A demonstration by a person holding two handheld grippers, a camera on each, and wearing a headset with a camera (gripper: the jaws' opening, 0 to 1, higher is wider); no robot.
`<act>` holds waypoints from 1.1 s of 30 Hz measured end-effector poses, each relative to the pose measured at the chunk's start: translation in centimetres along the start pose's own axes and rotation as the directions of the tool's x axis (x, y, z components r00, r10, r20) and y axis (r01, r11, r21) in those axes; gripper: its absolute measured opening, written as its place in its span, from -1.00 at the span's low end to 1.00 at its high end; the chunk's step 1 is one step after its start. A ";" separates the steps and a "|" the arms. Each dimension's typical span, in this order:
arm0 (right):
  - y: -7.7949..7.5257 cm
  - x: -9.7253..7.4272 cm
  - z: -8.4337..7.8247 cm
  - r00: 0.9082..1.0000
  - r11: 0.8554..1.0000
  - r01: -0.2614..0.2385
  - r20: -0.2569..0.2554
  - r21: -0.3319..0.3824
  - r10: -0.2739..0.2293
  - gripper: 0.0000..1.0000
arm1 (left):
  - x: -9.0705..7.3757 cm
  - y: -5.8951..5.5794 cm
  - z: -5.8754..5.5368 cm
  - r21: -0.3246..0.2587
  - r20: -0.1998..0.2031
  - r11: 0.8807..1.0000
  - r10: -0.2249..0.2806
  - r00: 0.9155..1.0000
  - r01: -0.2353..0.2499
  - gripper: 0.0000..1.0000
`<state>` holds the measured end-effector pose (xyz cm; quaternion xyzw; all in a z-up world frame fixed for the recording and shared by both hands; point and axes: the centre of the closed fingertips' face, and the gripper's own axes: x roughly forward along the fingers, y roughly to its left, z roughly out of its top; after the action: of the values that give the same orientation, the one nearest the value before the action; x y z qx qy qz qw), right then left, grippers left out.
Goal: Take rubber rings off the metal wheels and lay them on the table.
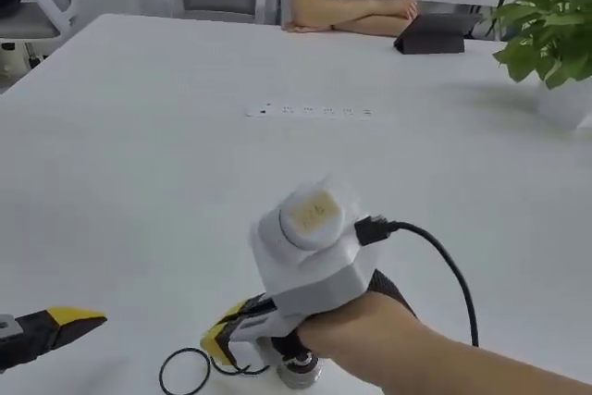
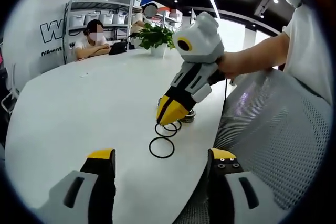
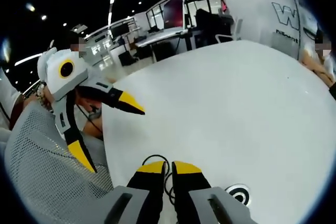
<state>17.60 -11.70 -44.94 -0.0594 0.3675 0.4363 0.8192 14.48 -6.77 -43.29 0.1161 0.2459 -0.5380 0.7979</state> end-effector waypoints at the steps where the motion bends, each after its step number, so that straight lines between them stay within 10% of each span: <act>1: -0.2 -0.5 0.6 1.000 1.000 0.004 0.021 0.008 -0.004 -0.96 | 0.0 0.1 0.1 0.007 -0.003 1.000 0.000 1.000 0.000 0.38; 20: -5.0 -8.7 5.0 0.967 0.985 0.163 0.206 -0.060 -0.148 -0.72 | -2.0 1.1 5.1 0.046 0.102 0.999 0.012 0.995 -0.017 0.39; 33: -9.1 -11.0 2.5 0.945 0.967 0.252 0.223 -0.035 -0.238 -0.65 | -2.7 2.7 7.7 0.121 0.091 0.992 0.030 0.995 -0.041 0.39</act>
<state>22.06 -23.58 -37.94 -0.0825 0.2517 0.3462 0.9000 18.21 -7.04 -35.54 0.1454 0.1744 -0.5425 0.8088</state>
